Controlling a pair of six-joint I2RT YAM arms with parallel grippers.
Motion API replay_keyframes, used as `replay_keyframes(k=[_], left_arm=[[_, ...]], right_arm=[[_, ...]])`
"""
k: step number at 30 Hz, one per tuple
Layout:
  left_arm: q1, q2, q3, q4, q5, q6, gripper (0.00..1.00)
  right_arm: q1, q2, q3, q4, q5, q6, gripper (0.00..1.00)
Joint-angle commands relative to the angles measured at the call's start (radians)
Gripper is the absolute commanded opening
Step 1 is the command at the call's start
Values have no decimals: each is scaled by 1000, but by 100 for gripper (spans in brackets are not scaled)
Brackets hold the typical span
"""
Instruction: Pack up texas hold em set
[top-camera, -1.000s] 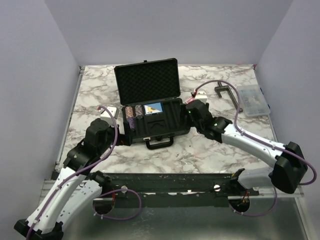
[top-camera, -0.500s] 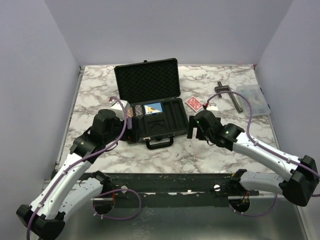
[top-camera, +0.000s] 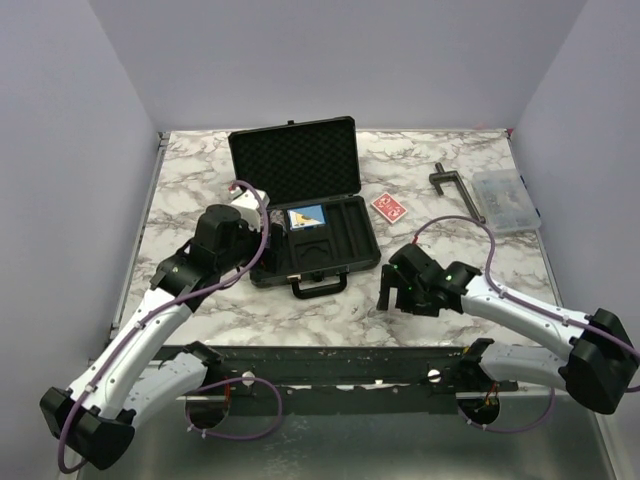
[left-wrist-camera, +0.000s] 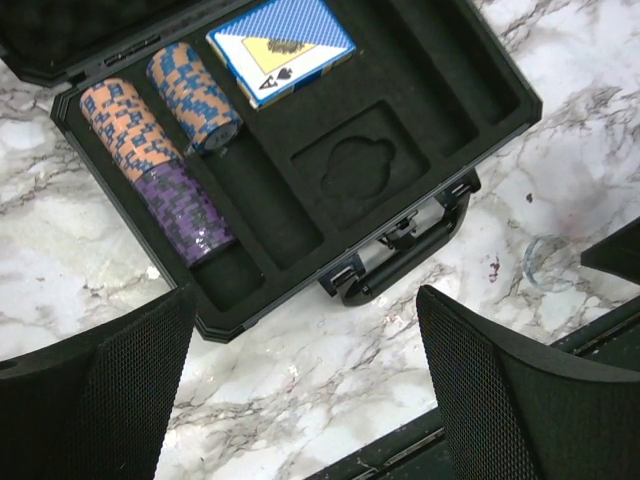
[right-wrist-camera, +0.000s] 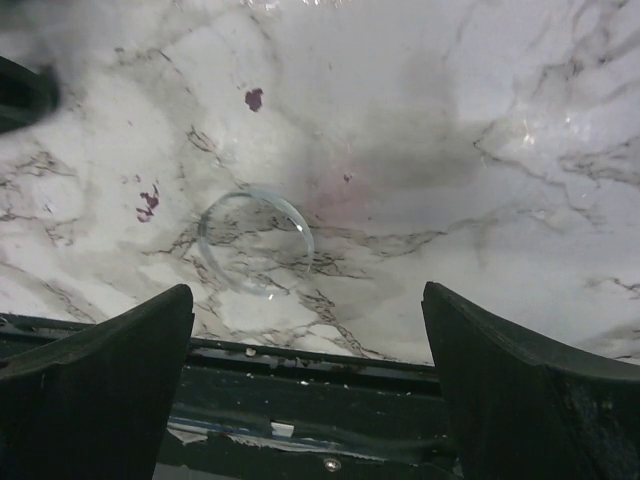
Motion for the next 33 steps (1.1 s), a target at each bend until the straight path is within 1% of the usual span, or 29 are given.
replay_keyframes(k=[1,5,8,10,15,16,26,27,33], left_arm=[[1,-60,-45,20,-46,15,90],[1,-85,-57,21,-46,15,90],[1,-89,-60,20,-71,14,90],[1,-93,-63,20,-69,12,90],[1,-104,-66,20,-74,11,90],[1,-105,-67,20,-75,11,90],[1,-113,-71,20,-74,10,90],[1,-113,-71,20,-75,10,90],[1,-117,-71,20,-76,10,90]], right_arm=[[6,-16,-29,-23,-85,51,100],[9,38,-23,-9,-103,33,100],[19,85,-7,6,-103,25,99],[26,111,3,8,-100,19,95],[38,156,21,23,-100,18,90],[41,164,23,28,-102,17,88],[91,267,80,34,-69,15,87],[96,275,85,35,-69,13,84],[129,332,113,33,-51,8,75]])
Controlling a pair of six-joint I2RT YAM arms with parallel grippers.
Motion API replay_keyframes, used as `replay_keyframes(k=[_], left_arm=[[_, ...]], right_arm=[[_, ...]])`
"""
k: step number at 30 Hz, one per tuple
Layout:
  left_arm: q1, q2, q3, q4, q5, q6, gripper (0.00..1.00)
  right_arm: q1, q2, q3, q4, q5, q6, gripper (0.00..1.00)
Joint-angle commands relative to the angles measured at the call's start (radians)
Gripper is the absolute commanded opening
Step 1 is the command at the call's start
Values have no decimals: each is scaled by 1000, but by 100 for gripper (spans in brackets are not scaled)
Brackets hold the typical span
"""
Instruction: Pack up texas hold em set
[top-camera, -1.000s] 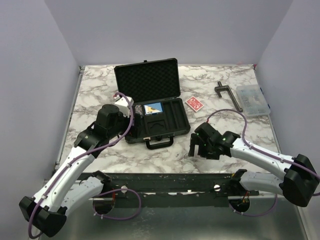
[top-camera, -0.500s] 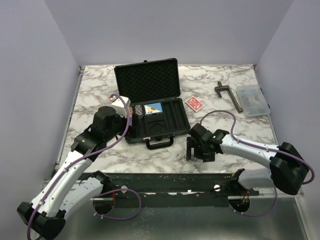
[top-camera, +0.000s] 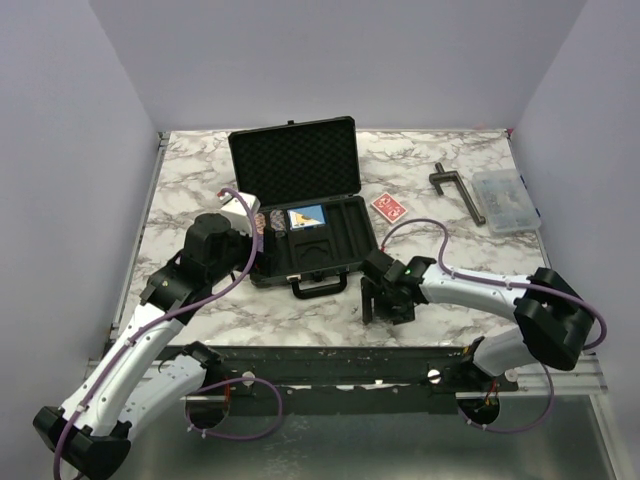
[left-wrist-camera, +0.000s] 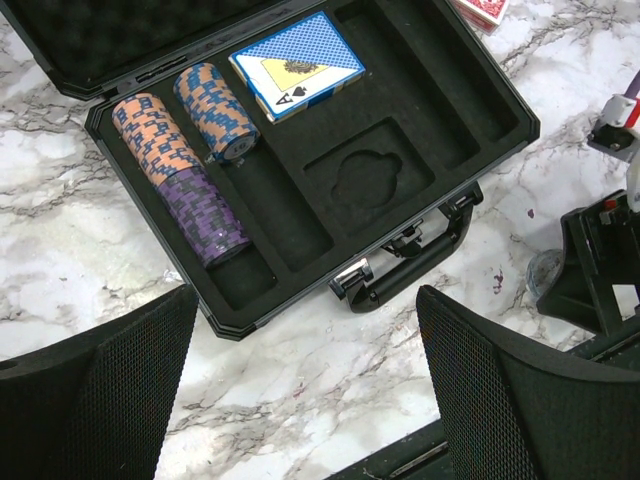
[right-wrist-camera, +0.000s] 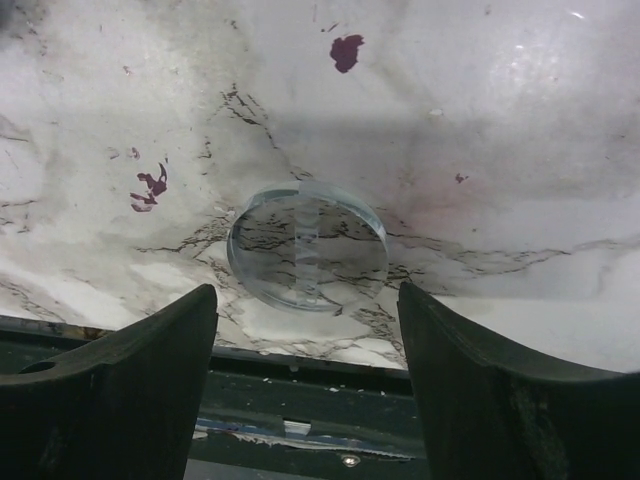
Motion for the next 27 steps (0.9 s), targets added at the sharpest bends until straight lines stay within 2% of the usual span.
replay_keyframes(k=[1,4,8,12,17,21,27], left_arm=[[1,-15,-12,9,-27,10,90],[1,-16,-13,9,-24,10,90],[1,-19,-13,9,-24,10,90],[1,-21,-14,9,-24,10,90],[1,-24,-16,9,-22,10,90],[1,-24,-16,9,-21,11,90],[1,-26,-16,9,-23,11,90]], right_arm=[[29,48,40,6,40,-12,73],[39,71,50,3,57,-18,69],[43,98,61,5,72,-31,58],[44,130,70,-2,94,-48,56],[45,164,91,1,118,-112,57],[46,191,128,-25,156,-204,65],[46,176,128,-36,169,-202,74]])
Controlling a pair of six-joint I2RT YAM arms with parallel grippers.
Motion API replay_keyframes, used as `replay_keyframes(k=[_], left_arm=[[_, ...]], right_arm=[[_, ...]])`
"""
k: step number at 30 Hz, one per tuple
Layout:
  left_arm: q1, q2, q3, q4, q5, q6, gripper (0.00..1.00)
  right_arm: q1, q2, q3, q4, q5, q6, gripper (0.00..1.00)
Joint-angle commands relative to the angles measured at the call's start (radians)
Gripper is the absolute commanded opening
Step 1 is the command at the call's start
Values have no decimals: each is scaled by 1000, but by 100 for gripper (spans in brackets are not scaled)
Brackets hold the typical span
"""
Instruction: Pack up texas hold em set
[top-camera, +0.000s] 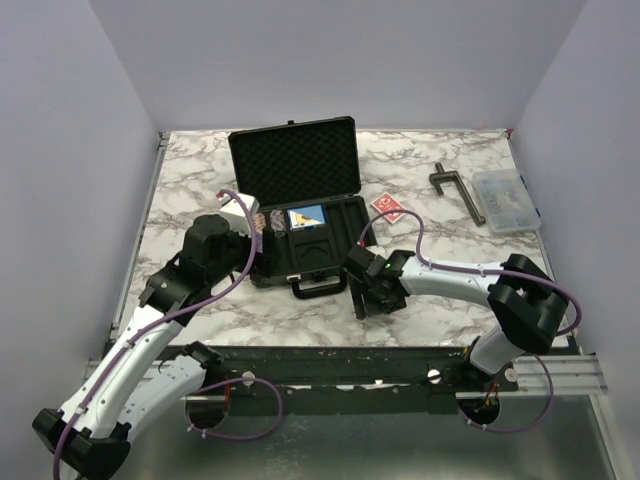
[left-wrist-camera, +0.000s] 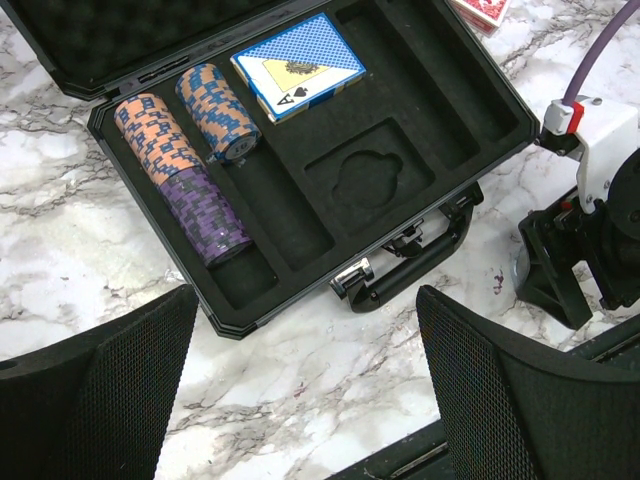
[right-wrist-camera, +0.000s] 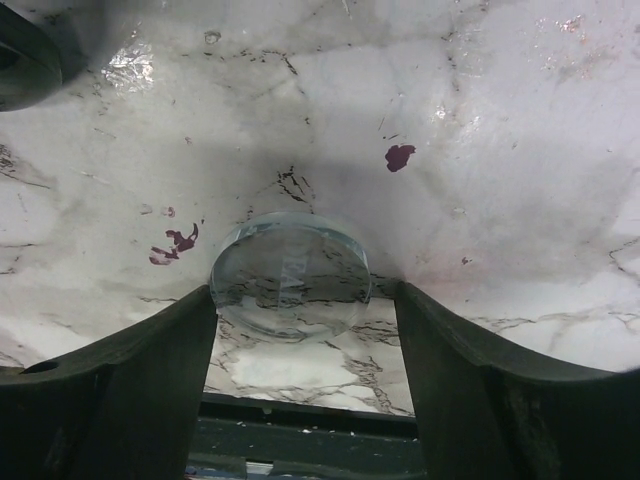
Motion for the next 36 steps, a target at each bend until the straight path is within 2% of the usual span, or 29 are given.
replay_keyframes(k=[1,7,12,17,23,29,32,36], left_arm=[[1,-13,-10,9,-19,11,90],[1,-8,-10,9,-19,11,90],[1,-13,-12,9,-22,11,90],[1,-13,-13,9,-21,11,90],[1,-17,-14,10,-23,11,90],[1,-18,-13,9,-23,11,90],[1,-18,-13,9,-22,12,90],[1,-15,-15,9,-22,12,90]], right_arm=[[3,10,-3,-20,60,-14,75],[4,6,3,-12,46,86,75],[4,-5,-8,20,46,158,69],[4,17,7,28,49,163,64],[3,31,20,5,43,68,57],[4,0,35,11,15,-151,57],[4,1,37,16,26,-210,60],[4,26,37,22,18,-224,70]])
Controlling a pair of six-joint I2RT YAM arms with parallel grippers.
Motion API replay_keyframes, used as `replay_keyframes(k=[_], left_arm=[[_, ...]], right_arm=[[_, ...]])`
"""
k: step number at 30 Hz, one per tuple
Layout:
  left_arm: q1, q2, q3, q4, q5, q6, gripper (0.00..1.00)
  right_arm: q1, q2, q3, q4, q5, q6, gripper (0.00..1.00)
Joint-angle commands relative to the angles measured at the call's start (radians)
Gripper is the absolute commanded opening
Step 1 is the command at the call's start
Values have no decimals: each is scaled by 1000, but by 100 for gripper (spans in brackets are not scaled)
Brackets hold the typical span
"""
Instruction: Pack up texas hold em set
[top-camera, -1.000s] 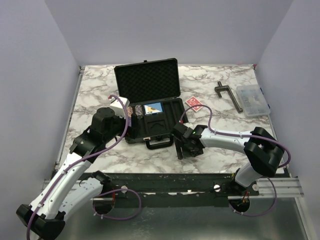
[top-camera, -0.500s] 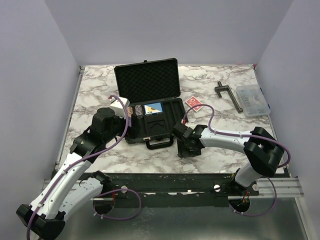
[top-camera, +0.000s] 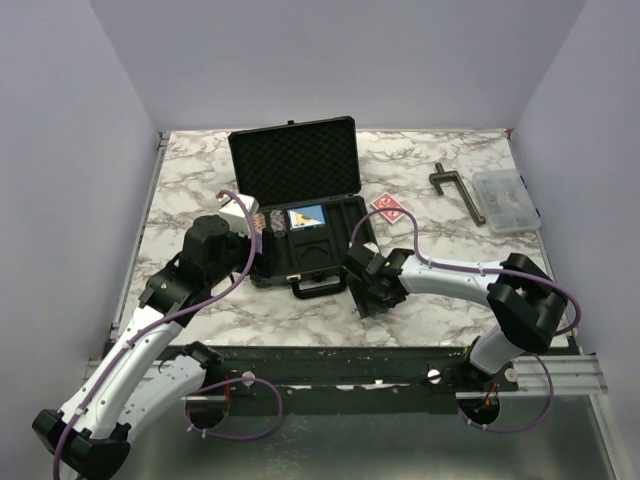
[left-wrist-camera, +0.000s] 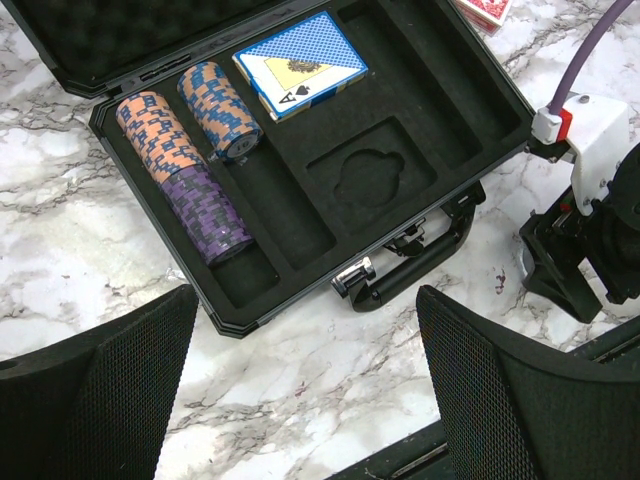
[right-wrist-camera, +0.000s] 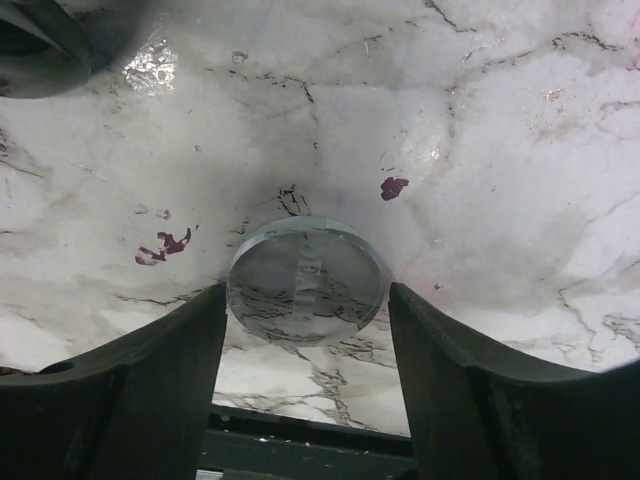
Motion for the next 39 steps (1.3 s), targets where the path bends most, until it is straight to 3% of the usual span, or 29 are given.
replay_keyframes(k=[1,11,19,39], left_arm=[[0,-9,-10,9,-19,12,90],[1,-9,-10,9,-21,12,90],[1,-12,-11,9,-20,13,90],[1,-22,-13,9,-23,10,90]], right_arm=[[3,26,23,15,-4,-64,73],[3,-17,23,-16,64,108,87],[4,-59,-36,31,56,243,77],[3,-36,-79,57,69,264,61]])
